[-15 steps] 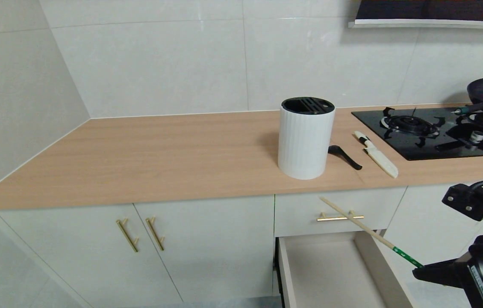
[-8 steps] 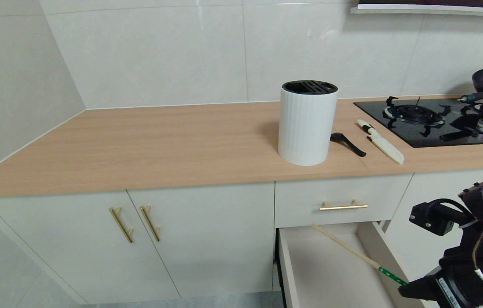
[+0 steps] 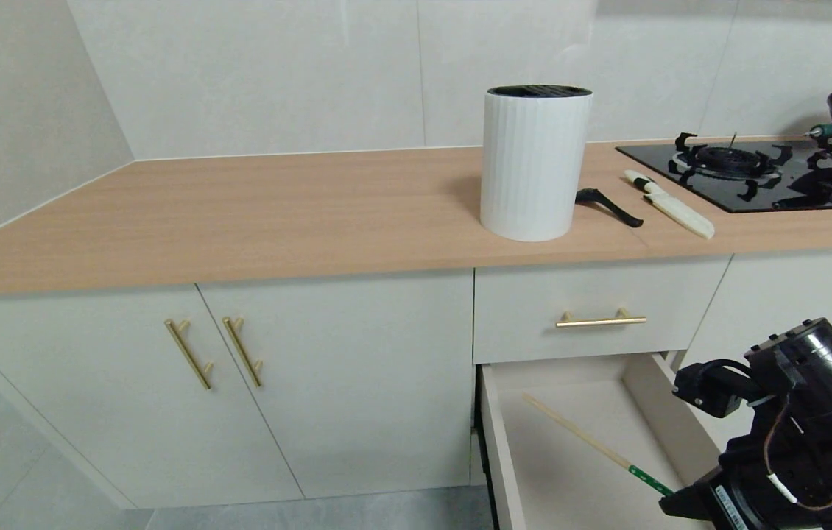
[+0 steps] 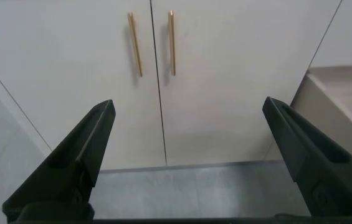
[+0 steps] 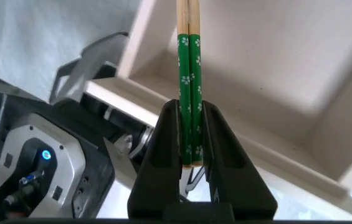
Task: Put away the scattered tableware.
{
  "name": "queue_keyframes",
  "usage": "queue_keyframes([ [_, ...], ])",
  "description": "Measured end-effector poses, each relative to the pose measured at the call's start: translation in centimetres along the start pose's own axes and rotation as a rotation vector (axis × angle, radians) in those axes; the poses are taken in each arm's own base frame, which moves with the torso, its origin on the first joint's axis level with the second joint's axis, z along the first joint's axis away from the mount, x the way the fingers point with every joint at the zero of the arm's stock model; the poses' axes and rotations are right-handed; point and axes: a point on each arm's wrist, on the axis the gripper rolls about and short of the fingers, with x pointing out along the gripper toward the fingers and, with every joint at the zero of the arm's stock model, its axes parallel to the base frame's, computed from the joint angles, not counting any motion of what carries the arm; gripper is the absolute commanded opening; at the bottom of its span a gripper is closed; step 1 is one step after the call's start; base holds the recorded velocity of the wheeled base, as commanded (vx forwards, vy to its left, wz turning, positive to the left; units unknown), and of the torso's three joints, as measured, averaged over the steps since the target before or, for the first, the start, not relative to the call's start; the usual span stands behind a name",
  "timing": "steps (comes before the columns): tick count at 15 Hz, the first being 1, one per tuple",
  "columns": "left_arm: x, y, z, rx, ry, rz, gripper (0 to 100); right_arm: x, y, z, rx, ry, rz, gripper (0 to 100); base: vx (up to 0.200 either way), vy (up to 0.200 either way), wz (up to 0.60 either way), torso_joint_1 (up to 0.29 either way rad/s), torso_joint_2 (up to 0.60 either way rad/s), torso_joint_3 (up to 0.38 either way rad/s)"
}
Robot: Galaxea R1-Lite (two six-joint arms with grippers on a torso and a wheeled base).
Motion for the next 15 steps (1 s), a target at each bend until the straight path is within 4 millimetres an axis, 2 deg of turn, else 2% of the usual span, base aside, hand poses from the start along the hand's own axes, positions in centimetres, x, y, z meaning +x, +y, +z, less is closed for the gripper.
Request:
queue_keyframes([
  [8,0.0,0.0,0.0,0.000,0.000,0.000,100,1.2,-0.2,0.8,0.044,-0.034,-0.023,0,0.000,0.000,0.00,-0.115,0.44,0.315],
  [15,0.0,0.0,0.0,0.000,0.000,0.001,100,2.0,-0.3,1.6,0.086,-0.075,-0.044,0,0.000,0.000,0.00,-0.014,0.06,0.039],
])
